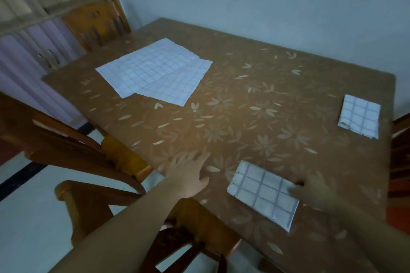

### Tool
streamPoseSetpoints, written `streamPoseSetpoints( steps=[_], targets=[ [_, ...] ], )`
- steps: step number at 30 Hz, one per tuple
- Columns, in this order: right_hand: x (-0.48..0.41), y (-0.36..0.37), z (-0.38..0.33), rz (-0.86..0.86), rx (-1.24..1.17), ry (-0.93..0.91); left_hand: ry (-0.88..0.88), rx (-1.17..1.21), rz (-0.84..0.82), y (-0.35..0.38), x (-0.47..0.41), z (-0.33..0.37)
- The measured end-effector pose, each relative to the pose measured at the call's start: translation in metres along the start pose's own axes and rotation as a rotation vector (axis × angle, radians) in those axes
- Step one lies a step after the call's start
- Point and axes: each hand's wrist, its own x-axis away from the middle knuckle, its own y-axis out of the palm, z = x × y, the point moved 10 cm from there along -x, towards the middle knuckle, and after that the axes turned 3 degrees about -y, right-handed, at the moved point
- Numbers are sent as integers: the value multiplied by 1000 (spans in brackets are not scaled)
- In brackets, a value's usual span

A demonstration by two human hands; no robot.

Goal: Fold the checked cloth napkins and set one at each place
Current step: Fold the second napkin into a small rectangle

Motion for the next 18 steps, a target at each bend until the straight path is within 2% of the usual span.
streamPoseSetpoints(
  steps=[4, 7, 10, 15, 18],
  targets=[
    [7, 30, 7, -73, -480, 255, -55, 89, -3, -16, 9, -22],
    [3, 57, -15, -80, -620, 277, -72, 118, 18, -27, 15, -33],
    [-5, 63, -33, -41, -565, 257, -56, 132, 16, -30, 23, -42],
    [-8, 52, -49, 64, -219, 169, -44, 153, -7, -22, 33, -61],
    [4, 42, -62, 135, -141, 129, -40, 150, -7, -21, 32, -73]
  ],
)
